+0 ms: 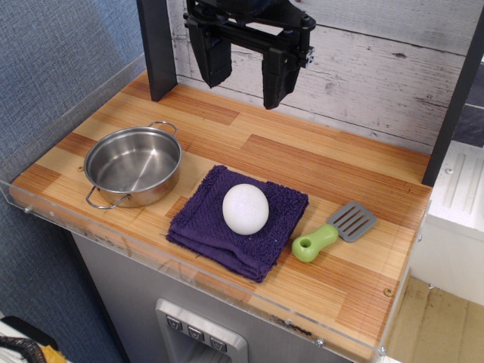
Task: Place the egg on the purple cloth.
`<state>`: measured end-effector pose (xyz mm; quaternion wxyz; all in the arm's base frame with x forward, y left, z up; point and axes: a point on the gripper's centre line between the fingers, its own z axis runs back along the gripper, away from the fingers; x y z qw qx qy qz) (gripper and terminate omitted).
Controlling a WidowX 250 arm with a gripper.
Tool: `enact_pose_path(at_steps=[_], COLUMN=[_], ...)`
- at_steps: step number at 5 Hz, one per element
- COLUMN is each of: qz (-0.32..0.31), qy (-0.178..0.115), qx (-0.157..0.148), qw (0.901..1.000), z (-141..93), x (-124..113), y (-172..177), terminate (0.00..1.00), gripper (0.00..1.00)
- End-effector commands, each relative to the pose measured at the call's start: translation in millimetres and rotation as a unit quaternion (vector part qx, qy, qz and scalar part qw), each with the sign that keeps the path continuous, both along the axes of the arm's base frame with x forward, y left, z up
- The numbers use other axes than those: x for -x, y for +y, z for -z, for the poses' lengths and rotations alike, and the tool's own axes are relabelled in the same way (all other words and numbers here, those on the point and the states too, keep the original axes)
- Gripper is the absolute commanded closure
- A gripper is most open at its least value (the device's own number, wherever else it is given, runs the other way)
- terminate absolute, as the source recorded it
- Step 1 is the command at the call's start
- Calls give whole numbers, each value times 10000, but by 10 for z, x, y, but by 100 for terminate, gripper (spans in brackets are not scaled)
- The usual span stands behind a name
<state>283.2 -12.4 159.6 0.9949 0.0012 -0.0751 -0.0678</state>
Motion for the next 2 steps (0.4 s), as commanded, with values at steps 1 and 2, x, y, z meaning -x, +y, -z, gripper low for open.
enact_pose_path(at_steps=[1, 2], qz=[10, 10], qy=[-204, -204], qx=[3, 3], qw=[9998, 9998], z=[-82, -82], x=[45, 45], y=[-3, -3], terminate=[0, 100], gripper=[0, 0])
